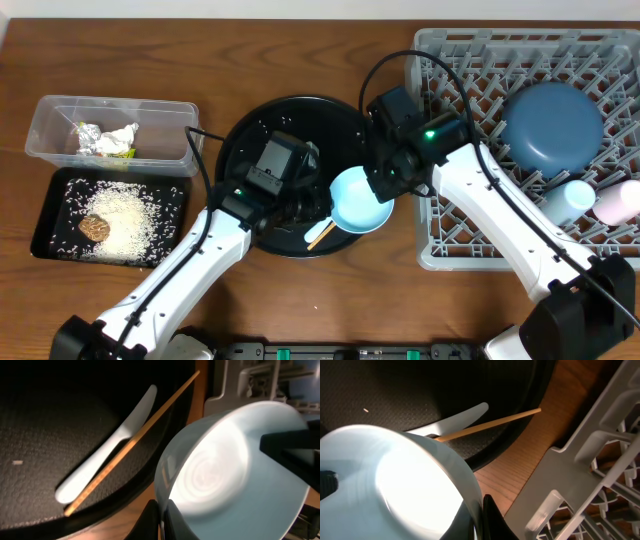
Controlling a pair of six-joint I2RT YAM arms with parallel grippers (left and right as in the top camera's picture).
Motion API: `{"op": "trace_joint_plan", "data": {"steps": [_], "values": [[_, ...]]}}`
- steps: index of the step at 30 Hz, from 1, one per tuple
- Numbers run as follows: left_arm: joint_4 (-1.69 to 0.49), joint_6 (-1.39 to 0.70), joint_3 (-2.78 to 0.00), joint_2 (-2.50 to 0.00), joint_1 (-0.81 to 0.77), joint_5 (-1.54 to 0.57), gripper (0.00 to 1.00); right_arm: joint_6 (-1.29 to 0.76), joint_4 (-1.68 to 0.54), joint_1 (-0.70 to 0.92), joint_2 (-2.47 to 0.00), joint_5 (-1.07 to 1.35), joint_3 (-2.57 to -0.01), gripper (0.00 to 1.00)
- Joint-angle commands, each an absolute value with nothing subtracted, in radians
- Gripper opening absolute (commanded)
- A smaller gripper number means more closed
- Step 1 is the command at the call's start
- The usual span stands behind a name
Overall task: Sort waste into correct bins and load items into the dishwasher rack
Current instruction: 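Reach the right gripper to the bowl and grasp its rim, then open the left gripper and carry the bowl into the rack with right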
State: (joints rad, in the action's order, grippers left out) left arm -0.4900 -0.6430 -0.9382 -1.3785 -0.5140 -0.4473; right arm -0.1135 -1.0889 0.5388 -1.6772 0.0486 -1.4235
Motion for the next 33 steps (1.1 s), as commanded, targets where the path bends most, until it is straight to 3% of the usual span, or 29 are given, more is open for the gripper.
{"op": "trace_joint_plan", "data": {"steps": [1,6,12,15,17,21,33], "values": [[-0.479,-0.607,-0.968,-1.348,-0.465,-0.463,0.17,-0.145,-1.090,0.531,-1.661,0.056,-1.486,0.01],[-0.464,-0.607,-1.007,-1.251,-0.304,-0.564,0.39,-0.159,-1.093,0.488,-1.607,0.056,-1.523,0.01],[-0.480,-0.601,-1.015,-1.104,-0.122,-0.655,0.46,-0.172,-1.130,0.403,-1.533,0.022,-1.523,0.01],[-0.545,-0.549,-1.015,-1.052,-0.054,-0.648,0.71,-0.171,-1.180,0.343,-1.499,-0.090,-1.523,0.01],[-0.590,-0.505,-1.015,-1.033,-0.018,-0.603,0.75,-0.171,-1.219,0.309,-1.483,-0.175,-1.523,0.01],[-0.666,-0.483,-1.015,-1.033,0.022,-0.466,0.98,-0.214,-1.307,0.260,-1.470,-0.317,-1.523,0.01],[-0.711,-0.483,-1.014,-1.053,0.025,-0.402,0.98,-0.543,-1.592,0.241,-1.470,-0.651,-1.523,0.01]]}}
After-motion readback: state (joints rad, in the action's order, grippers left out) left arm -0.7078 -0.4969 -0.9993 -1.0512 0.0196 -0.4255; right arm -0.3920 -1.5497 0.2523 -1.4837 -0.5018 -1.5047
